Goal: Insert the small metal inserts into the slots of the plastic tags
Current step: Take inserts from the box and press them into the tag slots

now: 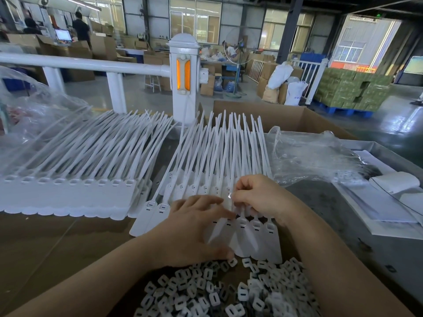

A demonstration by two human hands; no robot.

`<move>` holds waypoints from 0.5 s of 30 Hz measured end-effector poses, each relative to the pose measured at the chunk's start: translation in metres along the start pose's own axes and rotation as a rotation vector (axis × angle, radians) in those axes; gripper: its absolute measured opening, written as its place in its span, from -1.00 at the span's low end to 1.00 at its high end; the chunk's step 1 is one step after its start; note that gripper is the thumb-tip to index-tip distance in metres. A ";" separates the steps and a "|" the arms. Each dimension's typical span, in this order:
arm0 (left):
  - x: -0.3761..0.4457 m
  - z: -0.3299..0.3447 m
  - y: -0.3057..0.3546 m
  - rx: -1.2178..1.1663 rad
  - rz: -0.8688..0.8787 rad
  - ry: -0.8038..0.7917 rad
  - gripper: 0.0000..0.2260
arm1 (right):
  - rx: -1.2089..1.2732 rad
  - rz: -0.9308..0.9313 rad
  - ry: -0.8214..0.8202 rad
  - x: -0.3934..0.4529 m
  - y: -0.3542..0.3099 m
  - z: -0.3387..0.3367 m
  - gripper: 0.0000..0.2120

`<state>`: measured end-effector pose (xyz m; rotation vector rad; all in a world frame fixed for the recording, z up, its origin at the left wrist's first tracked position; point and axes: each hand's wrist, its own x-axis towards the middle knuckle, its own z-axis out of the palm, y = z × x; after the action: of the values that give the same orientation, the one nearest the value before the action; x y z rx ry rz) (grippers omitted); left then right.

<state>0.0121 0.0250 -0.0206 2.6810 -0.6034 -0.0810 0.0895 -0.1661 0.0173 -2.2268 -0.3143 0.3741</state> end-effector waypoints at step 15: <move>0.001 0.011 -0.003 0.222 -0.206 0.059 -0.27 | 0.040 0.076 -0.083 -0.002 -0.002 -0.004 -0.93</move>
<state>0.0127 0.0232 -0.0321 2.9418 -0.3334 0.0100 0.0892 -0.1687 0.0217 -2.1918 -0.2645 0.5108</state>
